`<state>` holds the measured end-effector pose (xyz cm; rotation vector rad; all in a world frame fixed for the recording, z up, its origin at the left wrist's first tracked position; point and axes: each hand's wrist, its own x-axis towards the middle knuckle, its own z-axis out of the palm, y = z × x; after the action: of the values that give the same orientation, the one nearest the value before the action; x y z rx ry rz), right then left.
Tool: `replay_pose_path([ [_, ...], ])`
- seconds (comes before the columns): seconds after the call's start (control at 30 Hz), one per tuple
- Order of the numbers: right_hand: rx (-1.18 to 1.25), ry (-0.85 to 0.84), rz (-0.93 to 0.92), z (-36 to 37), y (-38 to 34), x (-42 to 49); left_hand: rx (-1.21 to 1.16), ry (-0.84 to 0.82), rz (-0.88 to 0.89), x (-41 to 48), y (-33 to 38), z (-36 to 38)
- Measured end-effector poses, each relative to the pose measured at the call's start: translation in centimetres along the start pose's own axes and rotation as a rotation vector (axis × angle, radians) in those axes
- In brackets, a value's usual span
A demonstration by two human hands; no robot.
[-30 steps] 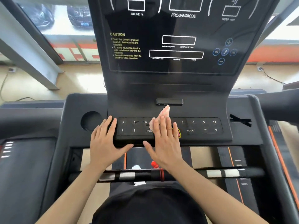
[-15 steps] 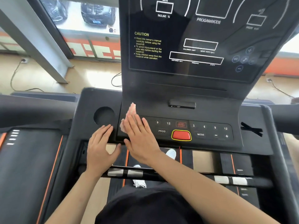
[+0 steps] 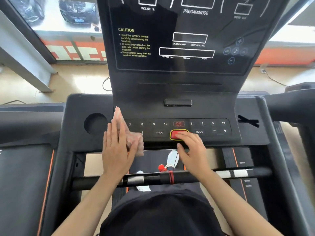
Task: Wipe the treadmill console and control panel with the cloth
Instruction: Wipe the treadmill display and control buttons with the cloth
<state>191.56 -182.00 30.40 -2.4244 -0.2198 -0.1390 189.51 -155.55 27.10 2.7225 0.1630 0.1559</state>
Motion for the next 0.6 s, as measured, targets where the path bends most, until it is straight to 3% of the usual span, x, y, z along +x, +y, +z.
replay_pose_path([
  [0.2, -0.287, 0.187, 0.299, -4.5, 5.9, -3.6, 0.145, -0.075, 0.08, 0.6, 0.6, 0.5],
  [0.33, -0.416, 0.184, 0.536, -6.3, 9.2, -3.6, 0.183, -0.112, 0.173, 1.3, 2.1, 1.1],
  [0.6, -0.305, 0.155, 0.424, -8.5, 12.7, -3.4, 0.152, -0.164, 0.242, 1.5, 7.3, 2.9],
])
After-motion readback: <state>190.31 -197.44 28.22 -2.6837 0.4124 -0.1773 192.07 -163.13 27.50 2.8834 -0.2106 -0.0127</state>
